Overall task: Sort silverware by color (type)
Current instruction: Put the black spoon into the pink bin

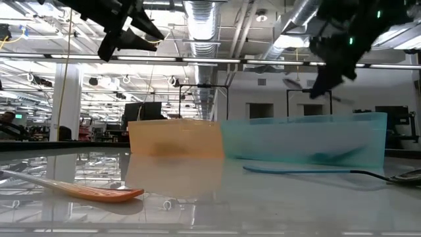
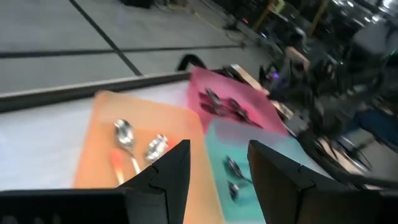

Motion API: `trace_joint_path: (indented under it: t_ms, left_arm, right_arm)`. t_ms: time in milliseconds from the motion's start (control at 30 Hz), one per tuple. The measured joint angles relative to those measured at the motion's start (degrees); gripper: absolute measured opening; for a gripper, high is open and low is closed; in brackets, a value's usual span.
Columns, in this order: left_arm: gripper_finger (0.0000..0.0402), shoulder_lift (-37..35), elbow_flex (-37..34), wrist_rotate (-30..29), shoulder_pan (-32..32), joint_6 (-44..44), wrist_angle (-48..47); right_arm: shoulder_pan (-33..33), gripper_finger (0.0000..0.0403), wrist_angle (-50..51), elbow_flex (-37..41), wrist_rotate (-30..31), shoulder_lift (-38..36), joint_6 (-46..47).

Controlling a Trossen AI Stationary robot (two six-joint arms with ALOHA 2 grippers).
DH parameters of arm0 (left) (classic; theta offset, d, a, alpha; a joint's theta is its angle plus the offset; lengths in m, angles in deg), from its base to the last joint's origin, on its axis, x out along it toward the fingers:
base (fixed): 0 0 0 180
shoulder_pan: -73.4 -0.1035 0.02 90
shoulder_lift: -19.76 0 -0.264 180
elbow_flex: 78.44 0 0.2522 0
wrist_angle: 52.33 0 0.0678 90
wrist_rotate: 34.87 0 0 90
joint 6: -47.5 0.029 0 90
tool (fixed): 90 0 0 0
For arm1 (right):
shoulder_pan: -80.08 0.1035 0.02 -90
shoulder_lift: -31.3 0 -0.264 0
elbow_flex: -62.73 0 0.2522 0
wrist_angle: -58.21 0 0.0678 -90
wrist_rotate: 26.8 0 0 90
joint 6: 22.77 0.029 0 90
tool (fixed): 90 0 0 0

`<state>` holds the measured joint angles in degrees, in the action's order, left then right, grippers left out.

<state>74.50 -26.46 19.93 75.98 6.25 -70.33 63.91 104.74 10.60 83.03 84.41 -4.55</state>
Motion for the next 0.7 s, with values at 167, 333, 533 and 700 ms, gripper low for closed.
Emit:
trace_joint_path:
  t_ms: [167, 333, 533, 700]
  left_arm:
    - [0.0144, 0.0, 0.0, -1.3, -2.8, -0.1, 1.0]
    - [0.0144, 0.0, 0.0, -1.2, -4.8, -2.8, 1.2]
    - [0.0144, 0.0, 0.0, -1.2, -5.7, -2.8, 1.2]
    - [0.0144, 0.0, 0.0, -1.2, -5.9, -2.8, 1.1]
  right_arm:
    - [-9.3, 0.0008, -12.6, 9.2, -9.6, 0.7, -4.9]
    - [-18.8, 0.0008, -18.4, 12.4, -13.0, 5.6, -10.2]
    - [-27.9, 0.0009, -26.3, 12.3, -22.2, 13.7, -15.1]
    - [-29.8, 0.0013, -29.4, 12.3, -24.3, 20.9, -15.6]
